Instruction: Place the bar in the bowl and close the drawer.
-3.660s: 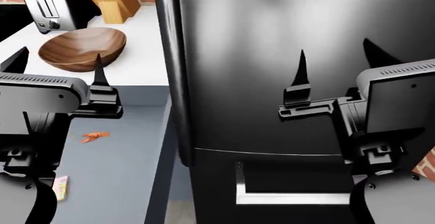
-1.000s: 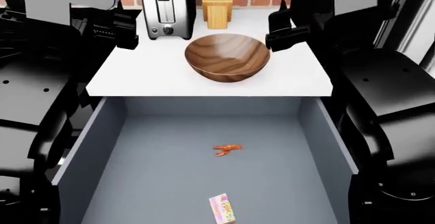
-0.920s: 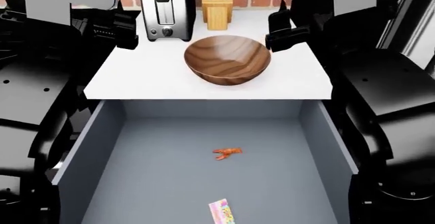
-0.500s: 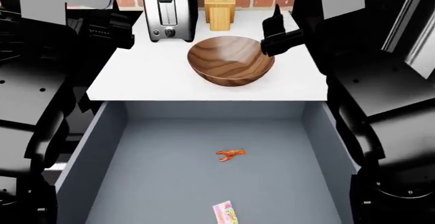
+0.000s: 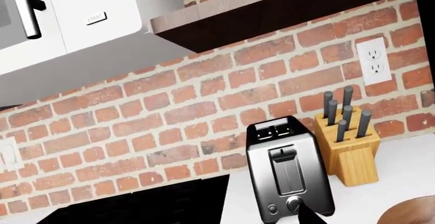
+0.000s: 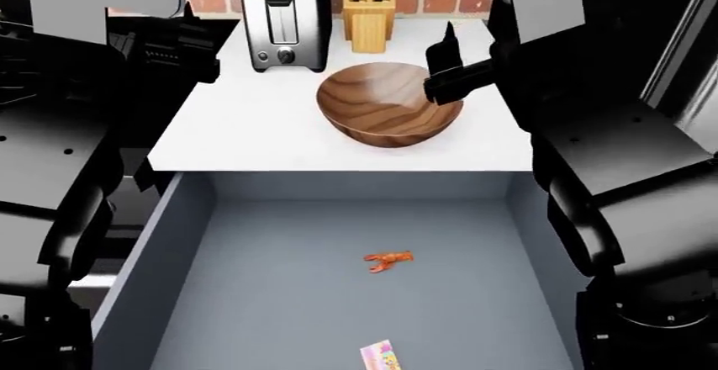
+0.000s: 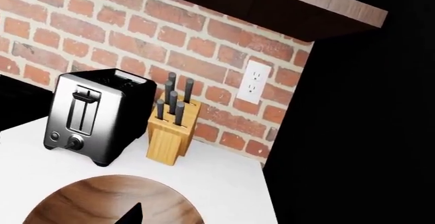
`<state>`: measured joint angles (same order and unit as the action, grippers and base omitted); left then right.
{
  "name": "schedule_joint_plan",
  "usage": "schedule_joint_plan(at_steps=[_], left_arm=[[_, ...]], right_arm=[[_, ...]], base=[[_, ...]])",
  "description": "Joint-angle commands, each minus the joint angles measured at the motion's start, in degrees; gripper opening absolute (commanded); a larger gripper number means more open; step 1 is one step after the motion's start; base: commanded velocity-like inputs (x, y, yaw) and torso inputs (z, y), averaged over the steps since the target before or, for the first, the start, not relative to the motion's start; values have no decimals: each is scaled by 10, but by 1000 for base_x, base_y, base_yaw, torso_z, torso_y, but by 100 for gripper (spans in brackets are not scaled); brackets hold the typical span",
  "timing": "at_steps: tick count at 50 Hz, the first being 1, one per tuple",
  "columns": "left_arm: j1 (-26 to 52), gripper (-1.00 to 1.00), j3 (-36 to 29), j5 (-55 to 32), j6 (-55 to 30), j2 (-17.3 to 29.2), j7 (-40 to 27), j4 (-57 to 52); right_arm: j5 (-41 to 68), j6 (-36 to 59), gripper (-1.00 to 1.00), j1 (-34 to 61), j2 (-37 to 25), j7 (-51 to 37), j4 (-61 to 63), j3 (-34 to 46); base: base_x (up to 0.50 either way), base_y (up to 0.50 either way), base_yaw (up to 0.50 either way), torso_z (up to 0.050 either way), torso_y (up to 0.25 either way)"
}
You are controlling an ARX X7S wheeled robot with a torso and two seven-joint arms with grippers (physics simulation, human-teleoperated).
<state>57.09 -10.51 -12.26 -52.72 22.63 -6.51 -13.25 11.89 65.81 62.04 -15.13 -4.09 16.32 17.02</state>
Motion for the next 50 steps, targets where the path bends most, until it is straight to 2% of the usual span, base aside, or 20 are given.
schedule_joint_plan(at_steps=[1, 17, 23, 29, 37, 50], left_arm=[[-1, 100, 0, -1, 2, 1, -1, 1], [-1, 100, -3, -1, 10, 1, -1, 10], [-1, 100, -3, -2, 11, 1, -1, 9], [-3, 100, -4, -4, 11, 0, -2, 9], [-9, 100, 0, -7, 11, 1, -3, 2], [-11, 100, -2, -8, 16, 4, -2, 7]], right_arm=[[5, 46, 100, 7, 12, -4, -12, 15], [60, 173, 100, 38, 90, 16, -93, 7], [91, 235, 100, 28, 136, 13, -125, -29], [150, 221, 100, -4, 150, -20, -166, -17], [223, 153, 100, -58, 149, -66, -238, 37], [273, 74, 100, -43, 147, -85, -385, 128]], base=[[0, 0, 0, 0, 0], [0, 0, 0, 0, 0], [0, 0, 0, 0, 0], [0, 0, 0, 0, 0], [0, 0, 0, 0, 0], [0, 0, 0, 0, 0]])
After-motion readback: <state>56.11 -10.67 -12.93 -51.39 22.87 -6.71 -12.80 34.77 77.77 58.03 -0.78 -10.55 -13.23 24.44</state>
